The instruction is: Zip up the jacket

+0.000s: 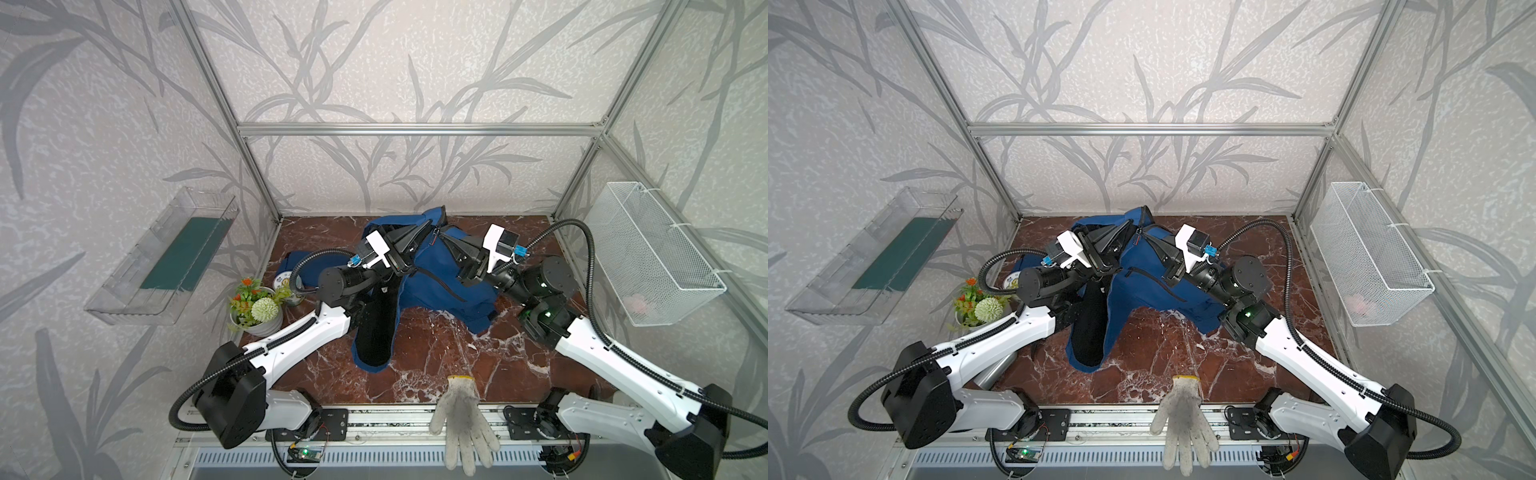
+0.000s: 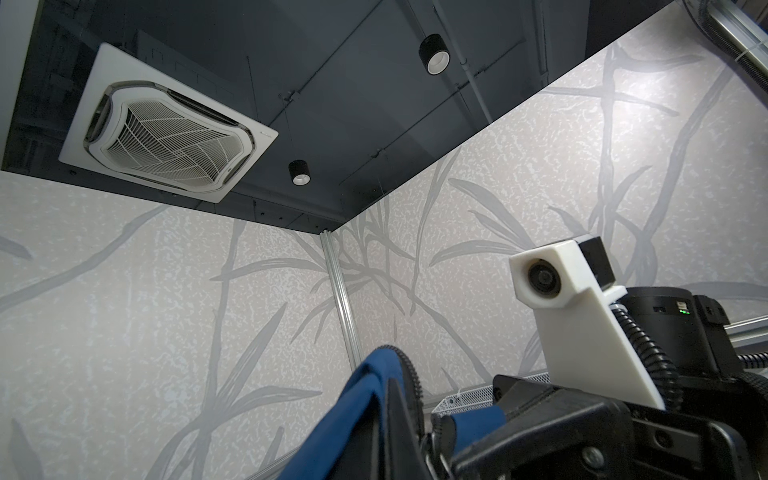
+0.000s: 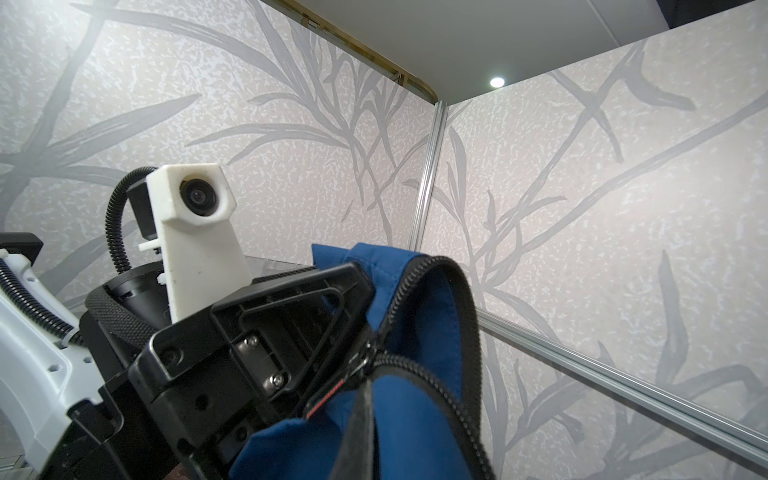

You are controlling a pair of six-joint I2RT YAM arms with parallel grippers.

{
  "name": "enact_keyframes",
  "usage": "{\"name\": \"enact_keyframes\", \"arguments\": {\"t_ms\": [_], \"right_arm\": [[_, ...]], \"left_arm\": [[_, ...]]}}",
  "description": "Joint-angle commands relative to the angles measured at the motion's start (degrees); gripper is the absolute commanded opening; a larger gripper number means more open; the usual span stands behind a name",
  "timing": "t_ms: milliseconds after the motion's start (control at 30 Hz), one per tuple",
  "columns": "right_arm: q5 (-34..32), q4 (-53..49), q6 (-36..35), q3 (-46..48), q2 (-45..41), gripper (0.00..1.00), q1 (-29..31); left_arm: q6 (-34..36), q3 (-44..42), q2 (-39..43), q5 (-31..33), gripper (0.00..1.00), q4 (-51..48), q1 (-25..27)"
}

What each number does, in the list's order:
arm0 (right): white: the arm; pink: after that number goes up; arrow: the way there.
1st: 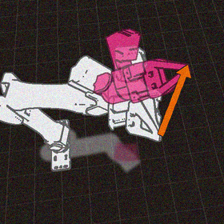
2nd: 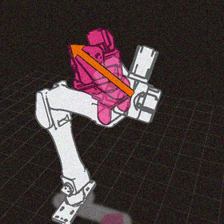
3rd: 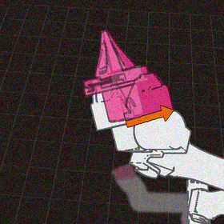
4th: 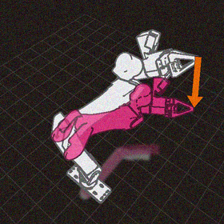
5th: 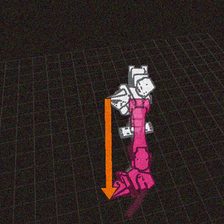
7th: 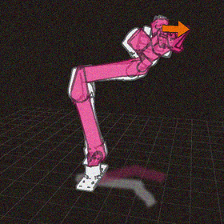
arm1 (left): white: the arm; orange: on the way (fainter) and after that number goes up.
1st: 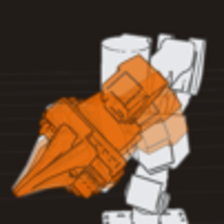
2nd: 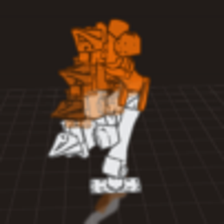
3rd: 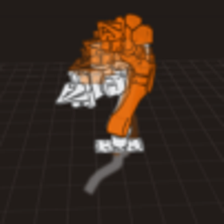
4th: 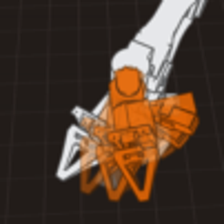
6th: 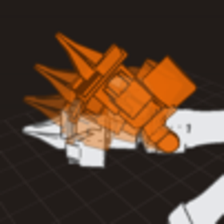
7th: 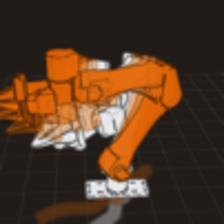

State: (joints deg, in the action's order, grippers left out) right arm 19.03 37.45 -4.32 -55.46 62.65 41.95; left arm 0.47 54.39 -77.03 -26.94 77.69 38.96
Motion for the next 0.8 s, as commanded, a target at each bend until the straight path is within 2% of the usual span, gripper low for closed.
{"name": "enact_keyframes", "arguments": {"t_ms": [0, 767], "right_arm": [[0.49, 4.52, 0.28, -2.46, -0.38, 0.0, -0.03], [-0.43, 7.99, 2.69, -1.67, -1.0, 0.0, -1.07]], "left_arm": [[1.55, -0.06, 1.1, -0.48, 0.0, 3.51, 0.44], [1.69, -0.67, 1.45, -0.11, 0.0, 3.48, 0.46]]}}
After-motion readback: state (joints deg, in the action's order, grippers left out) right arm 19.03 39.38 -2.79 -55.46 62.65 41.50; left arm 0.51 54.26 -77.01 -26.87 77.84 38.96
